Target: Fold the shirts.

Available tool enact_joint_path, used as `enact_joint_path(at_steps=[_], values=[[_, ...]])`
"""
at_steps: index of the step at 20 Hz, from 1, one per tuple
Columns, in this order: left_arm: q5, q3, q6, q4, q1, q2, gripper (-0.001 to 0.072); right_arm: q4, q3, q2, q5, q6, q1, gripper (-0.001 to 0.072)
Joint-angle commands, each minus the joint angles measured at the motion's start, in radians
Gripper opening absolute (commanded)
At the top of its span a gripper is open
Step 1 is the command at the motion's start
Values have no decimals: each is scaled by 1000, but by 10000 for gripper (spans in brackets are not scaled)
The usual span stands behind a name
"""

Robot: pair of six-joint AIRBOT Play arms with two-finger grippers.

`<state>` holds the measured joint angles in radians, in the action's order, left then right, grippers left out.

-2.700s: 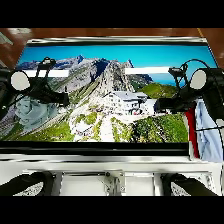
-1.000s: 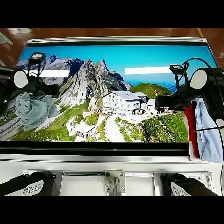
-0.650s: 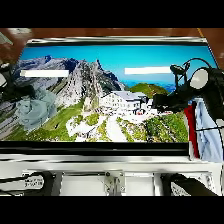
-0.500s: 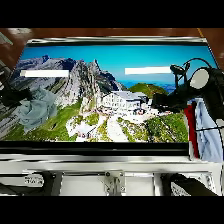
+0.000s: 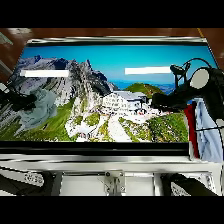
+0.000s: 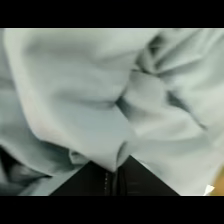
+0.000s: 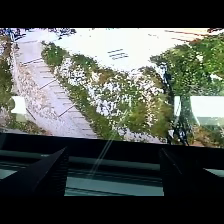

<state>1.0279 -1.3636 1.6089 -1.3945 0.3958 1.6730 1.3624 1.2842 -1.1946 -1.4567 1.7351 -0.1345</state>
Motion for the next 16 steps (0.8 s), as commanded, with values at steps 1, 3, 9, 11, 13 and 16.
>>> enact_joint_path(at_steps=[1, 3, 9, 11, 13, 16], values=[[46, -53, -107, 230, -18, -80, 39, 8, 0, 1, -12, -8, 0, 681], [47, -63, -154, 321, -69, -200, 39, 8, 0, 1, -30, -68, 0, 681], [100, -63, -127, 349, -439, -462, 39, 160, 0, 1, -169, -215, 1, 681], [91, -61, -93, 348, -621, -463, 39, 204, 0, 1, -258, -243, 1, 681], [15, -35, -58, 348, -808, -445, 39, 249, 0, 2, -345, -272, 1, 681], [-150, -10, 11, 348, -1036, -366, 39, 304, 0, 2, -387, -280, 1, 681]])
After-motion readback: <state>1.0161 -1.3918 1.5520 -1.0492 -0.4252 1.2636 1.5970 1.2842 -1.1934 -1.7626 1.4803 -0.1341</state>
